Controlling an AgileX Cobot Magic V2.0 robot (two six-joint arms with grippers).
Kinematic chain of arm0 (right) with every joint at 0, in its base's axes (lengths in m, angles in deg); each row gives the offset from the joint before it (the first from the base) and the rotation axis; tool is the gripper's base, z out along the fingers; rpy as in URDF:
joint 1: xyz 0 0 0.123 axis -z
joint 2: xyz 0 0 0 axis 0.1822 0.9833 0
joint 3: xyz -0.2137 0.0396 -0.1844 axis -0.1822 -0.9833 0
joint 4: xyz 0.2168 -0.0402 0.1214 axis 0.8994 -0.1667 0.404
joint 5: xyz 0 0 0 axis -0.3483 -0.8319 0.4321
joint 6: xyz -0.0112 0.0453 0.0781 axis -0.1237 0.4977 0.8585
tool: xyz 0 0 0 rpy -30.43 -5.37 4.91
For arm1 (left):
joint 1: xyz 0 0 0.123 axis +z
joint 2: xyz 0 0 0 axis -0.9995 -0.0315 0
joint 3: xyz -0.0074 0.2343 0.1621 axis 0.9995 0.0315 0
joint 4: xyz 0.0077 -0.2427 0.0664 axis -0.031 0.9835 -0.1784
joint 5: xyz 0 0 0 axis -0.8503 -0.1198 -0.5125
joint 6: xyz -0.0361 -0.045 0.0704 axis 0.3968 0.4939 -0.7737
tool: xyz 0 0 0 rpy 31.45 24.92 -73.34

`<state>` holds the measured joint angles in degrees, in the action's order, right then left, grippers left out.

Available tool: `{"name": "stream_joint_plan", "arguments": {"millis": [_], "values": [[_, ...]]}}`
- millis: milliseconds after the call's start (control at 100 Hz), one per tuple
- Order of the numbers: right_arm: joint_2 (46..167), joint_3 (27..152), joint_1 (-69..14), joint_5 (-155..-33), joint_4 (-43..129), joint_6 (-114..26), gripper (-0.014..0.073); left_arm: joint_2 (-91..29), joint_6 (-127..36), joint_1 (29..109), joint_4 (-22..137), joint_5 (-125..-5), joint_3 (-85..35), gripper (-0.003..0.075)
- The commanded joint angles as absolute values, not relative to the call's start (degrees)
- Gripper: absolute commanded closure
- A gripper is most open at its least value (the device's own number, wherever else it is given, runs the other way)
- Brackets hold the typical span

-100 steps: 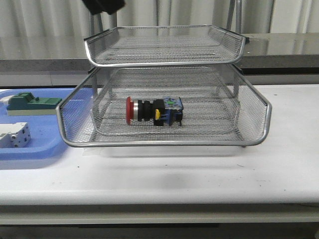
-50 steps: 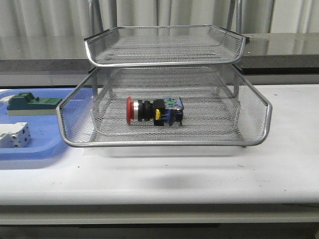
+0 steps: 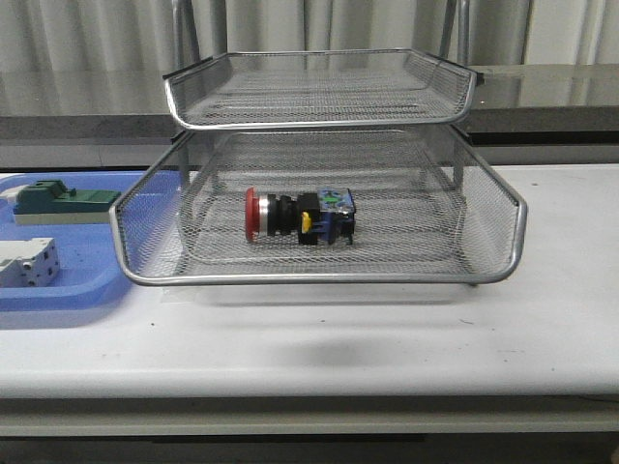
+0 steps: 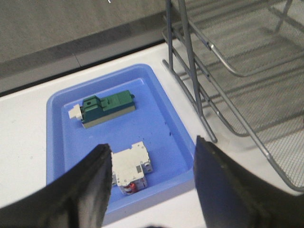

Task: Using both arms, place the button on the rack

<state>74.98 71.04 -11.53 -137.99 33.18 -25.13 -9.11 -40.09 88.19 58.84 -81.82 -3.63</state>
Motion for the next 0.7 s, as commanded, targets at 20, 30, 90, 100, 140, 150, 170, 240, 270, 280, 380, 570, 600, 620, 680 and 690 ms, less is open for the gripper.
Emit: {"name": "stream_joint_plan", "arguments": {"millis": [20, 30, 90, 100, 140, 150, 170, 240, 270, 280, 380, 570, 600, 620, 680, 690], "values": [[75.1, 72.9, -11.5, -134.6, 33.0, -25.1, 0.0662, -2.7, -39.4, 88.2, 63.7, -70.9, 1.2, 0.0342], [75.1, 72.9, -11.5, -134.6, 33.0, -25.1, 0.0662, -1.8, -39.4, 88.2, 63.9, -70.3, 2.0, 0.0342], [75.1, 72.9, -11.5, -134.6, 33.0, -25.1, 0.0662, 1.5, -39.4, 88.2, 64.3, -68.2, 5.0, 0.0342], [75.1, 72.9, -11.5, -134.6, 33.0, -25.1, 0.0662, 2.3, -39.4, 88.2, 64.3, -67.7, 5.7, 0.0342], [75.1, 72.9, -11.5, -134.6, 33.0, -25.1, 0.0662, 4.2, -39.4, 88.2, 64.4, -66.4, 7.7, 0.0342], [75.1, 72.9, -11.5, -134.6, 33.0, -25.1, 0.0662, 4.9, -39.4, 88.2, 64.4, -66.2, 8.0, 0.0342], [75.1, 72.9, -11.5, -134.6, 33.0, -25.1, 0.0662, 6.0, -39.4, 88.2, 64.4, -65.6, 8.8, 0.0342], [75.1, 72.9, -11.5, -134.6, 33.0, -25.1, 0.0662, 9.2, -39.4, 88.2, 64.4, -64.4, 11.2, 0.0342], [75.1, 72.9, -11.5, -134.6, 33.0, -25.1, 0.0662, 10.3, -39.4, 88.2, 64.4, -64.0, 11.9, 0.0342], [75.1, 72.9, -11.5, -134.6, 33.0, -25.1, 0.0662, 10.6, -39.4, 88.2, 64.4, -63.9, 12.2, 0.0342], [75.1, 72.9, -11.5, -134.6, 33.0, -25.1, 0.0662, 13.3, -39.4, 88.2, 65.4, -62.5, 13.7, 0.0342], [75.1, 72.9, -11.5, -134.6, 33.0, -25.1, 0.0662, 13.7, -39.4, 88.2, 68.7, -59.6, 14.2, 0.0348], [75.1, 72.9, -11.5, -134.6, 33.0, -25.1, 0.0662, 13.7, -39.4, 88.2, 68.7, -59.5, 14.2, 0.0356], [75.1, 72.9, -11.5, -134.6, 33.0, -25.1, 0.0662, 13.7, -39.4, 88.2, 68.7, -59.5, 14.2, 0.0364], [75.1, 72.9, -11.5, -134.6, 33.0, -25.1, 0.0662, 13.7, -39.4, 88.2, 68.7, -59.5, 14.2, 0.0403], [75.1, 72.9, -11.5, -134.6, 33.0, -25.1, 0.0662, 13.7, -39.4, 88.2, 68.7, -59.5, 14.2, 0.0409]]}}
